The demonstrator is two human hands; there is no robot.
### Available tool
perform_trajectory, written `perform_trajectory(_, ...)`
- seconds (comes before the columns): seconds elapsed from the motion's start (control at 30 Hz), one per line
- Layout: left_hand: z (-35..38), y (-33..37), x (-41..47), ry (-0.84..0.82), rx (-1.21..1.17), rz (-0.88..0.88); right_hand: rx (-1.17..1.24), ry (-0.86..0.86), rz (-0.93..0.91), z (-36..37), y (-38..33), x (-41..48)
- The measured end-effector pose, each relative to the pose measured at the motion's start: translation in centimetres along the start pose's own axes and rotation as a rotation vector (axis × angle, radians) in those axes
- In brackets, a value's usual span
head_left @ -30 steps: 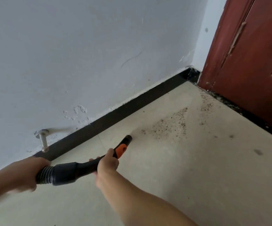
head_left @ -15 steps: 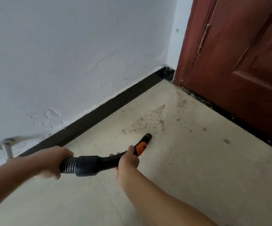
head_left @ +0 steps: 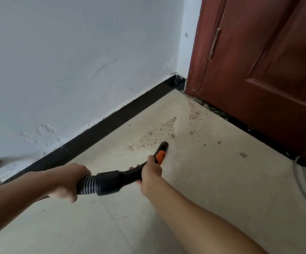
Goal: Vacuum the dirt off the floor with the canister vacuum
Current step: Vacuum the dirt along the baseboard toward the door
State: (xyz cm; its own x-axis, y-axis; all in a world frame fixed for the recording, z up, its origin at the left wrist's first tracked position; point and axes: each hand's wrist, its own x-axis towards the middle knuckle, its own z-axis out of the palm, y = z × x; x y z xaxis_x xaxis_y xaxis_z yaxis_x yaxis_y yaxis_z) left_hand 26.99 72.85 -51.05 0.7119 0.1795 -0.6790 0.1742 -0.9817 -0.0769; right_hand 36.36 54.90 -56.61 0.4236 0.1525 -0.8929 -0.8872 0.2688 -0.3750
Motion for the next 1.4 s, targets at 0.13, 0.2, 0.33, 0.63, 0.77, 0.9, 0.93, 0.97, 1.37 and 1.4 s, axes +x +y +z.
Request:
perform_trajectory(0.13, 1.8, -2.2, -3.3, -0.046, -0.040, -0.095, -0.081, -0.050, 0.063, 2.3, 2.8, -0.4)
perform_trajectory(0.2, 2.7, -3.2, -4.8, -0.057, -0.058, -0.142, -0.102, -0.071, 0.090, 3.4, 4.1, -0.4)
perform_trajectory(0.33, 4.3, -5.0, -7.1, -0.081, -0.115, -0.215, -0.158, -0.114, 0.143, 5.5, 6.2, -0.5)
perform_trajectory(0.63, 2.8, -4.7, -6.1, -0.059, -0.118, -0.192, -0.101, -0.117, 0.132, 5.3, 4.8, -0.1)
perform_trajectory(0.77, 0.1, -1.6, -3.0, -0.014, -0.097, -0.078, -0.033, -0.078, 0.060, 2.6, 1.0, 0.5)
perform_trajectory(0.9, -2.7, 1.7, -0.2, 0.033, -0.066, 0.032, 0.007, -0.002, -0.011, -0.2, -2.6, 1.2)
perform_trajectory(0.93, -3.2, 2.4, 0.3, 0.040, -0.061, 0.048, 0.013, 0.018, -0.022, -0.8, -3.2, 1.4)
perform_trajectory(0.97, -3.5, 3.0, 0.8, 0.045, -0.053, 0.062, 0.012, 0.033, -0.032, -1.2, -3.7, 1.5)
perform_trajectory(1.37, -0.2, -1.1, -2.9, -0.013, -0.105, -0.092, -0.143, -0.085, 0.046, 4.0, -0.2, 1.8)
perform_trajectory(1.4, 0.4, -1.7, -3.5, -0.026, -0.125, -0.113, -0.168, -0.102, 0.059, 4.7, 0.5, 1.8)
